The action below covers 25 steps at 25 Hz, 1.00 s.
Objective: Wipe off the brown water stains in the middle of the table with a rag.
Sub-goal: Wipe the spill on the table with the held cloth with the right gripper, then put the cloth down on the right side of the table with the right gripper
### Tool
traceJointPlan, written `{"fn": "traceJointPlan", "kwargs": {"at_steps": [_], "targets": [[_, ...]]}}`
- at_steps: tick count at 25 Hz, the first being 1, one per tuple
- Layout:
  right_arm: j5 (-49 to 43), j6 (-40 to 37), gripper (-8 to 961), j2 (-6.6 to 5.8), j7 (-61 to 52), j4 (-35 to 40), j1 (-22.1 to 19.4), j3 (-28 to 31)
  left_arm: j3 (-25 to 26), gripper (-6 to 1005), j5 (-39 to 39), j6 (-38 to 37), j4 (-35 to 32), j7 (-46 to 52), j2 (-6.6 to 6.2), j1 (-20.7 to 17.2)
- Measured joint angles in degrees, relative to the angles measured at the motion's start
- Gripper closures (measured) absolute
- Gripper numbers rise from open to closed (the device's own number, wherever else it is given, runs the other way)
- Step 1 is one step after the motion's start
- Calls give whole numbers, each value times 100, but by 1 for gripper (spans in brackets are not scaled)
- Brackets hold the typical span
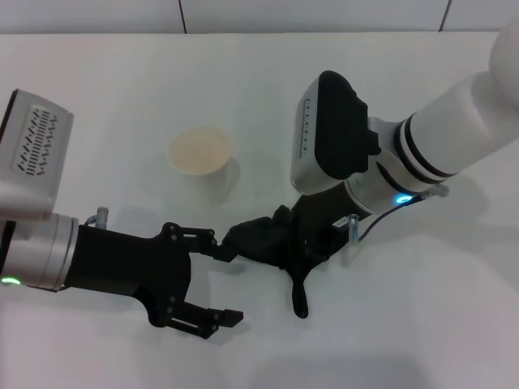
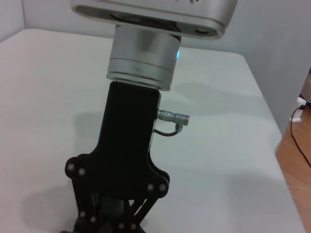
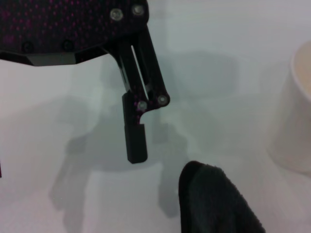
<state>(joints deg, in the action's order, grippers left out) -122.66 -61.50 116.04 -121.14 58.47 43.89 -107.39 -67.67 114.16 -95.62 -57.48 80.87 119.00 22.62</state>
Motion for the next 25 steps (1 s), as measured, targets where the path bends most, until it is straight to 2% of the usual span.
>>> {"fn": "traceJointPlan", "kwargs": {"at_steps": [4, 8, 16, 19, 25], "targets": [[-61, 135, 834, -9, -1, -20, -32, 20, 7, 152, 0, 5, 9, -16, 0, -2], [-207, 810, 835, -15, 19, -273, 23, 23, 9, 152, 0, 7, 16, -18, 0, -3], [-340, 1267, 835, -27, 21, -512, 85, 150, 9, 151, -30, 8, 30, -13, 0, -10], [-339, 1146, 835, -5, 1, -588, 114, 113, 8, 151, -62, 8, 31, -17, 1, -8], [-88, 379, 834, 4, -10, -132, -50, 52, 8, 151, -85, 8, 14, -19, 0, -10]]}}
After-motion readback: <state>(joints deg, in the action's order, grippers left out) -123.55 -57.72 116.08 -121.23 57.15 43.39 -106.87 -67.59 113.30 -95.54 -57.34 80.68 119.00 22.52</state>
